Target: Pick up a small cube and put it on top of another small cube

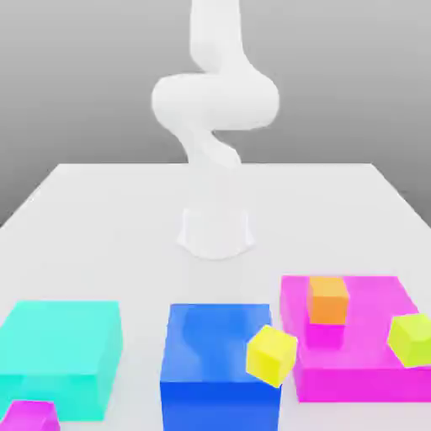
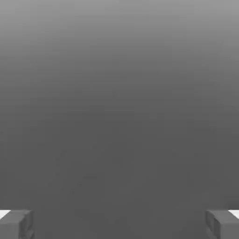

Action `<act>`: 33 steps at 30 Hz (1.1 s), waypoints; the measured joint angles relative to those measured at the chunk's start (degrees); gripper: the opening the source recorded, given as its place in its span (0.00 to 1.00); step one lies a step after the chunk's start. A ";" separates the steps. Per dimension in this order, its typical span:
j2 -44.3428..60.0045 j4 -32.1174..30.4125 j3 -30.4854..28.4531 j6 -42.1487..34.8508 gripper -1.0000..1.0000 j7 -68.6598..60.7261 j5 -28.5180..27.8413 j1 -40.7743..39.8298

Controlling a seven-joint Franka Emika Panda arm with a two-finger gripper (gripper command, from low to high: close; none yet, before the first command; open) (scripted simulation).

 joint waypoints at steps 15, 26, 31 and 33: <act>31.52 4.11 -13.07 5.33 0.50 -17.53 11.23 2.56; 53.69 6.92 -15.61 9.74 0.50 -28.20 16.39 -2.34; 62.80 7.97 -16.68 12.40 0.50 -30.87 15.44 -4.75; 66.43 8.49 -16.85 13.95 0.50 -31.74 15.13 -5.70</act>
